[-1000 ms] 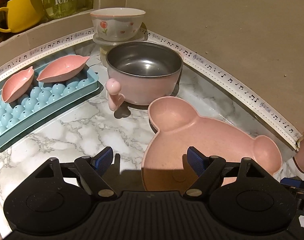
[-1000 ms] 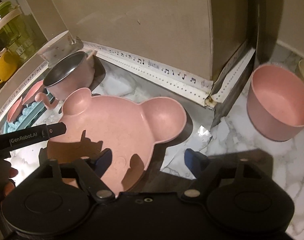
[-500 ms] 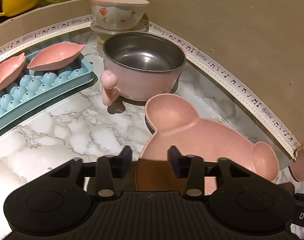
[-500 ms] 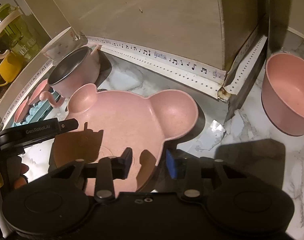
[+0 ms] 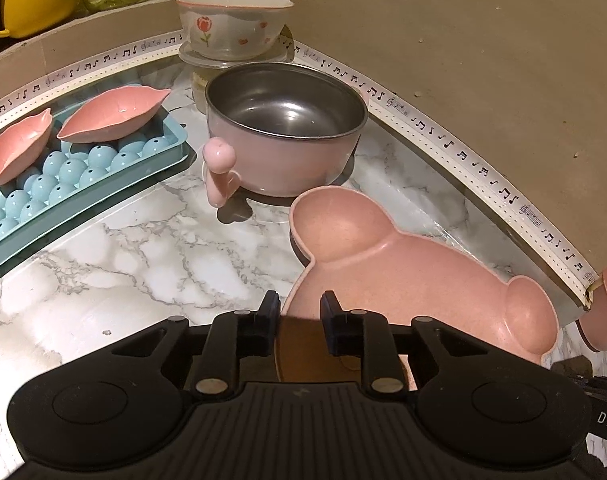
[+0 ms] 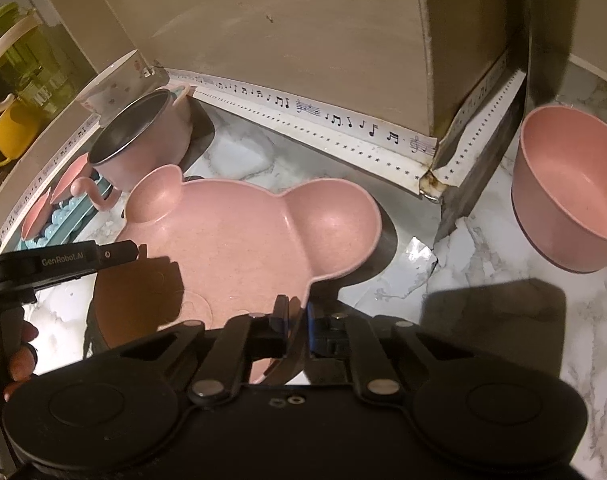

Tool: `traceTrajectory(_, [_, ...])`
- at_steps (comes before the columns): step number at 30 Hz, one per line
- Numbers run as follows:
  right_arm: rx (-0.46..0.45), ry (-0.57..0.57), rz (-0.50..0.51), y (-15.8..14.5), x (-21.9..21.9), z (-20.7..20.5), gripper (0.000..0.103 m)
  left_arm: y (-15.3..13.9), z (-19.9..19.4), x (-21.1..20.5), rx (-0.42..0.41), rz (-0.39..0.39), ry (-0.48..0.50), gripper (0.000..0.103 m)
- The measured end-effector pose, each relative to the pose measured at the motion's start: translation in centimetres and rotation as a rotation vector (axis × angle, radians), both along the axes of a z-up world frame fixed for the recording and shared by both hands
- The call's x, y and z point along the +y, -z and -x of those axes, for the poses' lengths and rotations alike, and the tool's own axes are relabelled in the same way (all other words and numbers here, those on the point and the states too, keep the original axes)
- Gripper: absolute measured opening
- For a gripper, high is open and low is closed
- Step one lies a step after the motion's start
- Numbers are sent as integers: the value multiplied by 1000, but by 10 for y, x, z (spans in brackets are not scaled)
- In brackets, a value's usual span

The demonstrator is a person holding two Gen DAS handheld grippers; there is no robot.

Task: Organize plates and bowls
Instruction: 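Close both grippers on the bear-face plate rim and lift it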

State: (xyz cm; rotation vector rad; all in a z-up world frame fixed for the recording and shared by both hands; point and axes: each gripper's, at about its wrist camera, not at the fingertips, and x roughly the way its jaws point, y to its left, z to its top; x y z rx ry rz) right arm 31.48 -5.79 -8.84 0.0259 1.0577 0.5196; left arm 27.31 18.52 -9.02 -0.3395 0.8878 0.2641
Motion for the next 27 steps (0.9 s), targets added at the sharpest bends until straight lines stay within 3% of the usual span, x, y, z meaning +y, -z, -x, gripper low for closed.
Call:
traceTrajectory(15, [-43, -62, -14, -20, -4, 23, 8, -30, 38, -2, -23, 9, -2, 22])
traceTrajectory(27, [-69, -116, -32, -42, -10, 60, 8, -55, 90, -10, -48, 13, -5, 22])
